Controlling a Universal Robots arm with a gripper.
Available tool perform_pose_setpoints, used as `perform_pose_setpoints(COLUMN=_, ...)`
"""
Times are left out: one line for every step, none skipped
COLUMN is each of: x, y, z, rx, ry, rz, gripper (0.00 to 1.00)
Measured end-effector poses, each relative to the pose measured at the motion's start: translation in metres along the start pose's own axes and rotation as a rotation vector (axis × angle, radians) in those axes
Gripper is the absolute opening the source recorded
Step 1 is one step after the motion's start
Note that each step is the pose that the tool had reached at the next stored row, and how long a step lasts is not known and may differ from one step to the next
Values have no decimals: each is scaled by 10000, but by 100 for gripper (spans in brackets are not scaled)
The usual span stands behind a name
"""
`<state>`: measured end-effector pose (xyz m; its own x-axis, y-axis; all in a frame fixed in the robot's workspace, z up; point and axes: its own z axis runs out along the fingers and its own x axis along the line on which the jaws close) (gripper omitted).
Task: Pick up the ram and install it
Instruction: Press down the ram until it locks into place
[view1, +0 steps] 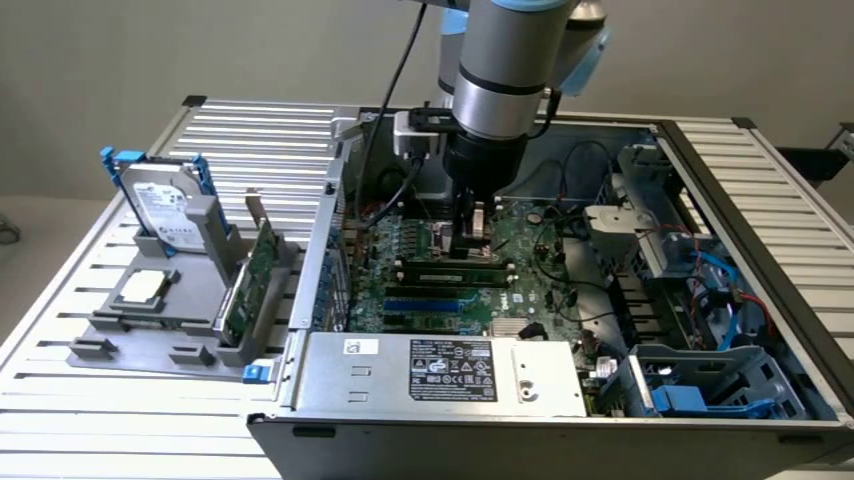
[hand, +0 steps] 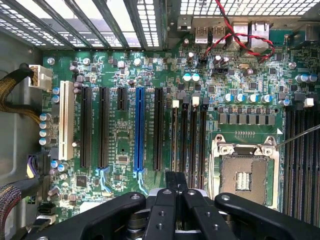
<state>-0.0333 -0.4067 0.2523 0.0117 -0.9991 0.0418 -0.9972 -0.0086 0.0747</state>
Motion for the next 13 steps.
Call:
perform_pose_setpoints(x=0, y=-1, z=0, rx=14, ry=-5, rz=75, gripper=11)
perform_pose_setpoints(x=0, y=-1, z=0, rx=28, ry=-11, rz=150, gripper=11)
perform_pose_setpoints(x=0, y=0, z=0, rx=54, ry=-15, rz=213, gripper=11)
perform_pose_setpoints(x=0, y=0, z=0, rx=89, ry=-19, rz=273, gripper=11)
perform_pose_setpoints(x=0, y=0, z=0, rx=136, ry=-22, rz=343, gripper=11)
perform_pose_setpoints(x=0, y=0, z=0, rx=180, ry=-25, rz=414, gripper=11)
perform_pose_setpoints(x=0, y=0, z=0, rx=226, ry=-25, rz=497, gripper=11)
perform_pose_setpoints(x=0, y=-1, z=0, rx=268, ry=-22, rz=580, gripper=11)
perform_pose_setpoints(x=0, y=0, z=0, rx=308, ry=-18, rz=666, gripper=11)
perform_pose_setpoints(x=0, y=0, z=0, rx=346, ry=-12, rz=754, gripper=11)
perform_pose_setpoints(x=0, y=0, z=0, rx=379, ry=-6, rz=845, gripper=11)
perform_pose_setpoints(x=0, y=0, z=0, rx=405, ry=-2, rz=940, gripper=11)
perform_pose_setpoints(x=0, y=-1, z=0, rx=421, ry=-4, rz=1057, gripper=11)
